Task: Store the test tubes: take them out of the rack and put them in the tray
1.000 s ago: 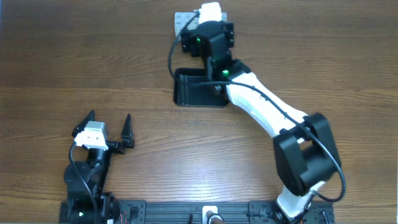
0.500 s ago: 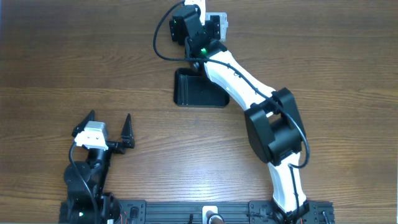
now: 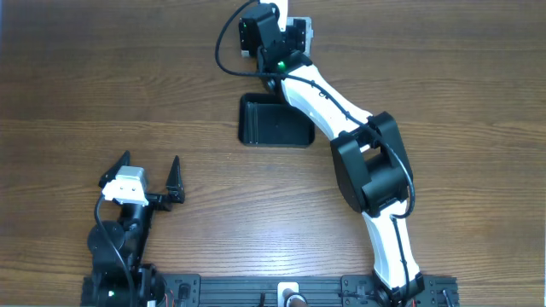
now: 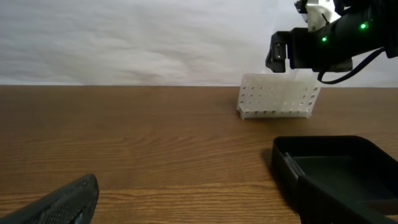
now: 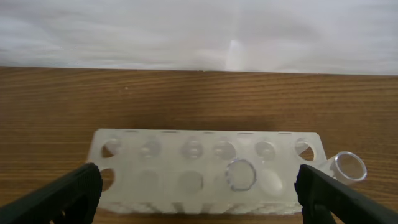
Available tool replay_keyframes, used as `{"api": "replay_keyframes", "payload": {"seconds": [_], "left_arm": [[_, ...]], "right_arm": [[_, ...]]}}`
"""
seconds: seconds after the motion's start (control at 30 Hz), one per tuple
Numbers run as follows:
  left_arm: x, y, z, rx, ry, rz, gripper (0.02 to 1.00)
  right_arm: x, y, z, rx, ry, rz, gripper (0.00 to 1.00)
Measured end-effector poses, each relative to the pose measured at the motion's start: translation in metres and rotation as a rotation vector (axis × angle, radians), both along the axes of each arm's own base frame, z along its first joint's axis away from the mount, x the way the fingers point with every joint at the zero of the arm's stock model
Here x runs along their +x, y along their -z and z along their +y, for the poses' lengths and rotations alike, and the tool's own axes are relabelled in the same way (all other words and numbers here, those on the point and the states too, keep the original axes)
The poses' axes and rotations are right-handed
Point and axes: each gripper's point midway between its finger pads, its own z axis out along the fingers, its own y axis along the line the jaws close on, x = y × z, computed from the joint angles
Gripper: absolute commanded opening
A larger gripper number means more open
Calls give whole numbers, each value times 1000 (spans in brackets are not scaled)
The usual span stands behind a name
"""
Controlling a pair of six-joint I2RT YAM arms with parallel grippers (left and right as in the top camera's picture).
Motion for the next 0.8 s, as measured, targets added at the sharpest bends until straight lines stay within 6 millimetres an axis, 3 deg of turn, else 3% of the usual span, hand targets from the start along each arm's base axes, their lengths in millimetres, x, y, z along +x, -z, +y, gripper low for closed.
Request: {"api": "replay_keyframes", "payload": {"seconds": [0.4, 0.8], "left_arm": [[0, 0, 0, 0, 0, 0, 1000], [0, 0, 0, 0, 0, 0, 1000]], "right_arm": [[8, 3, -4, 16, 14, -24, 969], [13, 11, -16, 9, 33, -12, 820]]}}
